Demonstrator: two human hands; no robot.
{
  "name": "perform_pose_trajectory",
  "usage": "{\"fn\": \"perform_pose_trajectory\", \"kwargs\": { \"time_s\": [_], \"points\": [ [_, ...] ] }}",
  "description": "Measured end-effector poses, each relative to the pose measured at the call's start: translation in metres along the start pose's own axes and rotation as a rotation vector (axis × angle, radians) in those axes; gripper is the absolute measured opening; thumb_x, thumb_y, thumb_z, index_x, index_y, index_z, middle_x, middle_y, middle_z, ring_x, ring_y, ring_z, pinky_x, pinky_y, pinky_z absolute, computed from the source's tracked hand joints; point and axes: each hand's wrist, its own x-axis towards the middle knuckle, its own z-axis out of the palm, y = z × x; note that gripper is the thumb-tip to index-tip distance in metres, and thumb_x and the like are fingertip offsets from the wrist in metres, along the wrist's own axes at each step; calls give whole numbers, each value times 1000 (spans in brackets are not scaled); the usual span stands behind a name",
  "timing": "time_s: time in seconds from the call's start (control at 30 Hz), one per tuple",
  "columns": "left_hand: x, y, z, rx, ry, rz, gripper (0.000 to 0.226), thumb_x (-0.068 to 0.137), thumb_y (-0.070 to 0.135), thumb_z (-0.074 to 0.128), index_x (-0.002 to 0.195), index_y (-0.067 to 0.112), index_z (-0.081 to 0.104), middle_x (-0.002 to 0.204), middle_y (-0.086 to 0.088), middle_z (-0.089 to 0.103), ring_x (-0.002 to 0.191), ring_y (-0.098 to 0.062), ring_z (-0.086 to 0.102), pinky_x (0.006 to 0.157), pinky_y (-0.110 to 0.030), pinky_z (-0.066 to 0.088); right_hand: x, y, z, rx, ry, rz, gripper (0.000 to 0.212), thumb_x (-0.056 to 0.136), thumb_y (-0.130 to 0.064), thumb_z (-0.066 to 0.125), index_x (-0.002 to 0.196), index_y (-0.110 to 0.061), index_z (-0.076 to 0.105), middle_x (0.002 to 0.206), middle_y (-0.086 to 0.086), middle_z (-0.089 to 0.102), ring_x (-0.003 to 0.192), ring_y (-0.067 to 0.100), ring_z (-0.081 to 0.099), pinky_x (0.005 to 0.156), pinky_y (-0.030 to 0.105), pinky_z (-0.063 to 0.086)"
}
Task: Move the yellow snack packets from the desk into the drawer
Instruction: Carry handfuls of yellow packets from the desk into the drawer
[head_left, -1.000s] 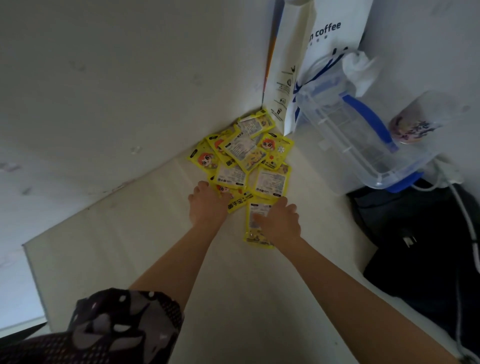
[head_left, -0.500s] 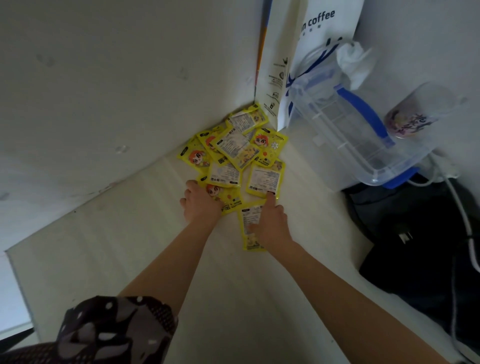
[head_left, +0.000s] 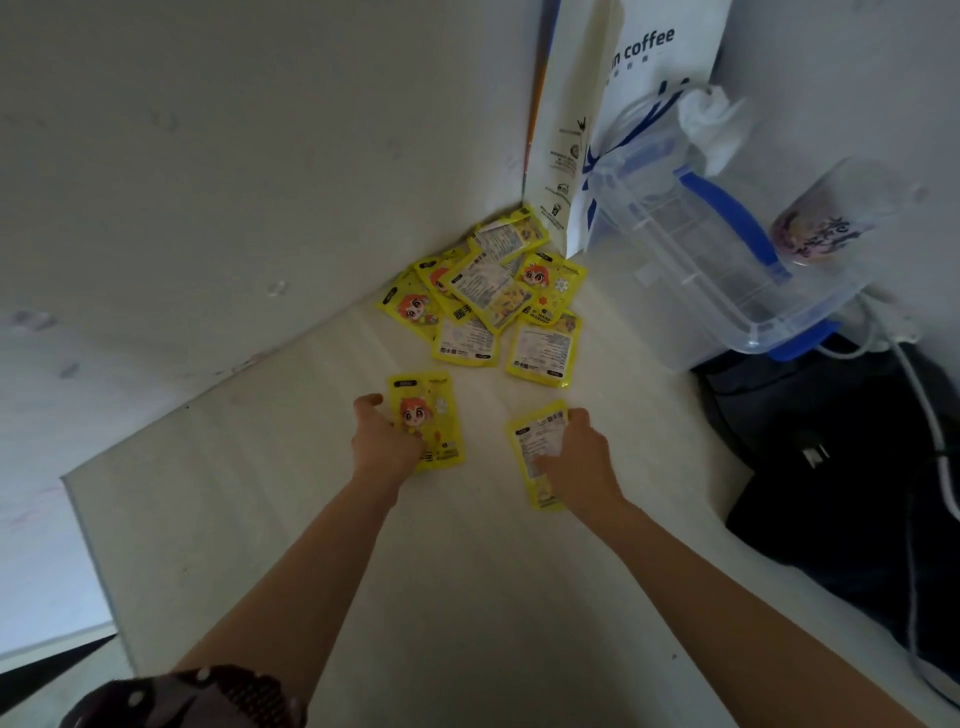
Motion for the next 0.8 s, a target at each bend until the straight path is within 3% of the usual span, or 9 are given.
{"fn": "perform_pose_trajectory", "kwargs": {
  "time_s": [0.1, 0.2, 0.27, 0.43, 0.5, 0.6, 0.67, 0.8],
  "points": [
    [-3, -3, -6, -59, -8, 2, 42, 75, 7, 74, 112, 14, 55, 92, -6, 61, 84, -25, 64, 69, -34, 54, 3, 7, -9, -66, -11, -67, 33, 73, -14, 77, 95, -15, 52, 96, 0, 58, 78, 13, 52, 52, 15, 36],
    [-3, 3, -9, -119, -53, 14, 5, 81, 7, 70, 81, 11, 67, 68, -2, 64, 55, -11, 65, 48, -20, 51, 7, 6, -17, -45, 12, -107, 29, 78, -17, 72, 98, -14, 52, 92, -1, 55, 75, 15, 53, 55, 23, 38],
    [0, 10, -10, -147, -70, 22, 18, 82, 5, 68, 71, 18, 64, 66, 2, 63, 43, -1, 60, 38, -13, 45, 13, 1, -22, -2, 37, -111, 23, 82, -18, 67, 94, -15, 48, 91, 0, 56, 68, 10, 52, 49, 21, 36],
    [9, 43, -4, -238, -109, 20, 15, 77, 4, 70, 74, 18, 64, 67, 0, 67, 49, -7, 66, 41, -18, 48, 34, -18, -39, 95, 102, -84, 27, 83, -18, 68, 104, -10, 52, 95, 1, 57, 77, 17, 55, 52, 23, 41],
    [15, 58, 3, -216, -109, 54, 15, 77, 6, 71, 73, 19, 64, 69, 0, 66, 59, -14, 66, 49, -22, 51, 44, -27, -44, 140, 106, -63, 30, 83, -19, 69, 106, -10, 52, 98, 1, 56, 80, 17, 56, 52, 22, 44],
    [26, 76, 15, -158, -92, 104, 11, 78, 12, 71, 75, 18, 63, 81, -7, 66, 74, -21, 62, 66, -32, 51, 60, -40, -48, 209, 112, -9, 35, 84, -21, 69, 110, -8, 51, 108, 7, 57, 94, 25, 60, 72, 38, 56],
    [33, 84, 25, -113, -65, 130, 5, 79, 16, 69, 81, 15, 65, 85, -8, 66, 77, -23, 61, 70, -37, 52, 71, -48, -49, 240, 118, 29, 37, 84, -22, 68, 113, -8, 50, 114, 10, 57, 100, 26, 59, 80, 42, 55],
    [41, 93, 40, -41, -3, 154, 3, 81, 22, 64, 82, 21, 62, 85, -4, 64, 85, -25, 61, 71, -34, 51, 86, -58, -44, 208, 117, 52, 39, 87, -25, 66, 115, -4, 48, 116, 14, 56, 94, 25, 57, 70, 35, 50]
  ]
}}
